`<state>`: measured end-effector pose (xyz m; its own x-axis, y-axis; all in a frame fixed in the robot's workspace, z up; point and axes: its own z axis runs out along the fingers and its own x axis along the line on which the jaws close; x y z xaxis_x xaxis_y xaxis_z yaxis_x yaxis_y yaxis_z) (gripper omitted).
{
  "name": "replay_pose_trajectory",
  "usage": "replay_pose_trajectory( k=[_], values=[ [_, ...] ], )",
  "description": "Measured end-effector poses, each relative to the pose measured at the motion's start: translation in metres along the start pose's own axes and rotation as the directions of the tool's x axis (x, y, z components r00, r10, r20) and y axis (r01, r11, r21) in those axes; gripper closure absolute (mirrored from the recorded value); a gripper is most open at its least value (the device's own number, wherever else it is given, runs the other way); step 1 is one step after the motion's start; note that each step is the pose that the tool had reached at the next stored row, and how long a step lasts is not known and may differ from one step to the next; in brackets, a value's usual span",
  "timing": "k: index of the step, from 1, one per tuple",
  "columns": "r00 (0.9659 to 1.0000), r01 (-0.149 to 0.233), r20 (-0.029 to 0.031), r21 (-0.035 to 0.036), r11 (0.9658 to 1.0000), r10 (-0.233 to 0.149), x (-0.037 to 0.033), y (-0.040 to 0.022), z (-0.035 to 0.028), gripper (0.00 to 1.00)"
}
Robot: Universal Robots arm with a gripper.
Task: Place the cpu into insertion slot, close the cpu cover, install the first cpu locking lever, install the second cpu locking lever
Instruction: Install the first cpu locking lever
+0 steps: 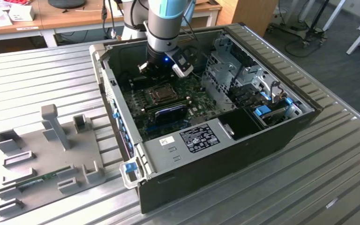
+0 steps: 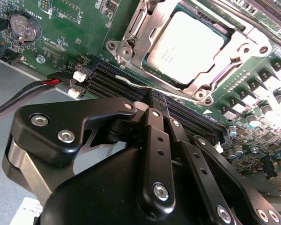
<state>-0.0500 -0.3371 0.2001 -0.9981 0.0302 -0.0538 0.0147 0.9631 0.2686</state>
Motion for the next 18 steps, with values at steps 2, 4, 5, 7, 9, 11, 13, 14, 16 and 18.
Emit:
replay_pose_trajectory(
  k=[2,4,5,7,9,11,13,14,16,18],
  values=[
    [1.0000,0.000,-0.0001,0.0002,1.0000,0.000,0.0000,-0.0002,-0.0001,0.90],
    [1.0000,0.000,-0.0001,0.0001,1.0000,0.000,0.0000,-0.0004,-0.0001,0.90],
    [1.0000,0.000,-0.0001,0.0001,1.0000,0.000,0.0000,-0.0004,-0.0002,0.90],
    [1.0000,0.000,-0.0001,0.0002,1.0000,0.000,0.0000,-0.0005,-0.0002,0.90],
    [1.0000,0.000,-0.0002,0.0003,1.0000,0.000,-0.0007,-0.0005,-0.0001,0.90],
    [1.0000,0.000,-0.0001,0.0001,1.0000,0.000,-0.0018,-0.0005,0.0001,0.90],
    [1.0000,0.000,-0.0001,0.0002,1.0000,0.000,-0.0027,-0.0005,0.0001,0.90],
    [1.0000,0.000,-0.0001,0.0001,1.0000,0.000,-0.0031,-0.0005,0.0002,0.90],
    [1.0000,0.000,-0.0001,0.0001,1.0000,0.000,-0.0037,-0.0005,0.0002,0.90],
    [1.0000,0.000,-0.0001,0.0002,1.0000,0.000,-0.0043,-0.0005,0.0002,0.90]
  ],
)
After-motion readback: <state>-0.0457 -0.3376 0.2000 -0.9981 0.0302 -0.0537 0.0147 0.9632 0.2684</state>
